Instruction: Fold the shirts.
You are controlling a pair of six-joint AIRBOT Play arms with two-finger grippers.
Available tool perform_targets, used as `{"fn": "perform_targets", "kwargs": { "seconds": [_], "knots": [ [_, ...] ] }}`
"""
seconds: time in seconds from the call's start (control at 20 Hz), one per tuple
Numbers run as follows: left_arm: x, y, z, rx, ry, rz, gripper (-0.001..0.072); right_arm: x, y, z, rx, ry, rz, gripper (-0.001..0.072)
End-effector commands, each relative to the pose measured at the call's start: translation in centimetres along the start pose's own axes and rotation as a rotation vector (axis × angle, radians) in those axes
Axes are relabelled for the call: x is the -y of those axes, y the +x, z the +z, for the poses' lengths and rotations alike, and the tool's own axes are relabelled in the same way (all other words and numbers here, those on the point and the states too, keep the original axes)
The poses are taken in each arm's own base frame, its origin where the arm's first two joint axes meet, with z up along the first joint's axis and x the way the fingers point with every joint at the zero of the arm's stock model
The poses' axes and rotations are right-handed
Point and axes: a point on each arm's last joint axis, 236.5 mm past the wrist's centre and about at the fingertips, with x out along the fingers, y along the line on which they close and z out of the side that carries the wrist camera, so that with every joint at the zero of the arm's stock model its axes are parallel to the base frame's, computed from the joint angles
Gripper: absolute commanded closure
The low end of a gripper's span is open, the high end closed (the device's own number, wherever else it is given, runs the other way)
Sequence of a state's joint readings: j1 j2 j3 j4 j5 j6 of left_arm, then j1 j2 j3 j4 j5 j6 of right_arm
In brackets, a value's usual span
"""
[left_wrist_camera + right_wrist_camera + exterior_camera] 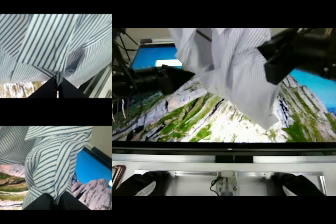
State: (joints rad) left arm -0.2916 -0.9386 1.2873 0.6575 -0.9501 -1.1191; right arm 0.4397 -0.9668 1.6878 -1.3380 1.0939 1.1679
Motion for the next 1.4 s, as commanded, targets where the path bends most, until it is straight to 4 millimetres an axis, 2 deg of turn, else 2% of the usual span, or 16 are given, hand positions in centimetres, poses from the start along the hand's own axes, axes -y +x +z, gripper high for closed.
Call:
{"fn": "perform_targets", "kwargs": {
  "seconds": [0.0, 0.05, 0.1, 0.15, 0.25, 0.3, 0.45, 0.55, 0.65, 0.75, 0.8, 1.0, 1.05, 1.15, 1.25, 1.35],
  "knots": [
    [-1.1, -0.5, 1.2, 0.035, 0.007, 0.039, 0.0647, -0.9, -2.5, 2.2, 0.091, 0.049, 0.019, 0.0627],
    [-1.0, -0.6, 1.5, 0.050, 0.008, 0.041, 0.0573, -1.0, -2.5, 2.0, 0.081, 0.071, 0.024, 0.0627],
    [-1.0, -0.7, 2.3, 0.081, -0.001, 0.040, 0.0395, -1.1, -2.4, 1.7, 0.068, 0.082, 0.030, 0.0627],
    [-1.0, -1.0, 3.4, 0.124, 0.001, 0.050, 0.0260, -1.0, -2.4, 1.6, 0.065, 0.099, 0.025, 0.0627],
    [-1.0, -2.0, 6.4, 0.223, 0.043, 0.081, 0.0207, -0.2, -2.4, 1.4, 0.058, 0.134, -0.009, 0.0627],
    [-0.8, -2.8, 8.2, 0.281, 0.073, 0.097, 0.0135, 0.5, -2.4, 1.0, 0.046, 0.141, -0.041, 0.0627],
    [0.5, -5.1, 12.2, 0.401, 0.179, 0.127, 0.0122, 4.4, -2.8, -0.2, 0.008, 0.171, -0.208, 0.0627],
    [1.1, -5.8, 13.2, 0.422, 0.230, 0.135, 0.0122, 7.8, -3.8, -1.0, -0.009, 0.192, -0.355, 0.0627],
    [1.1, -5.8, 13.1, 0.417, 0.231, 0.134, 0.0123, 11.8, -5.7, -1.6, -0.010, 0.215, -0.513, 0.0627],
    [0.8, -5.5, 12.6, 0.394, 0.242, 0.143, 0.0124, 15.5, -8.5, -1.9, -0.003, 0.225, -0.650, 0.0628],
    [0.8, -5.4, 12.4, 0.385, 0.243, 0.143, 0.0124, 17.4, -10.5, -1.9, 0.007, 0.238, -0.726, 0.0627],
    [0.4, -4.8, 12.0, 0.364, 0.242, 0.145, 0.0126, 24.0, -21.1, -2.5, 0.043, 0.291, -1.060, 0.0627],
    [0.2, -4.7, 11.9, 0.361, 0.240, 0.146, 0.0125, 25.1, -23.8, -2.8, 0.040, 0.296, -1.144, 0.0627],
    [-0.1, -4.4, 11.8, 0.355, 0.236, 0.147, 0.0126, 26.5, -28.1, -4.1, 0.006, 0.297, -1.280, 0.0627],
    [-0.3, -4.2, 11.7, 0.350, 0.232, 0.148, 0.0126, 27.5, -30.8, -5.8, -0.033, 0.326, -1.368, 0.0628],
    [-0.5, -4.0, 11.6, 0.346, 0.229, 0.148, 0.0126, 28.7, -32.3, -7.1, -0.034, 0.369, -1.416, 0.0627]
  ]
}}
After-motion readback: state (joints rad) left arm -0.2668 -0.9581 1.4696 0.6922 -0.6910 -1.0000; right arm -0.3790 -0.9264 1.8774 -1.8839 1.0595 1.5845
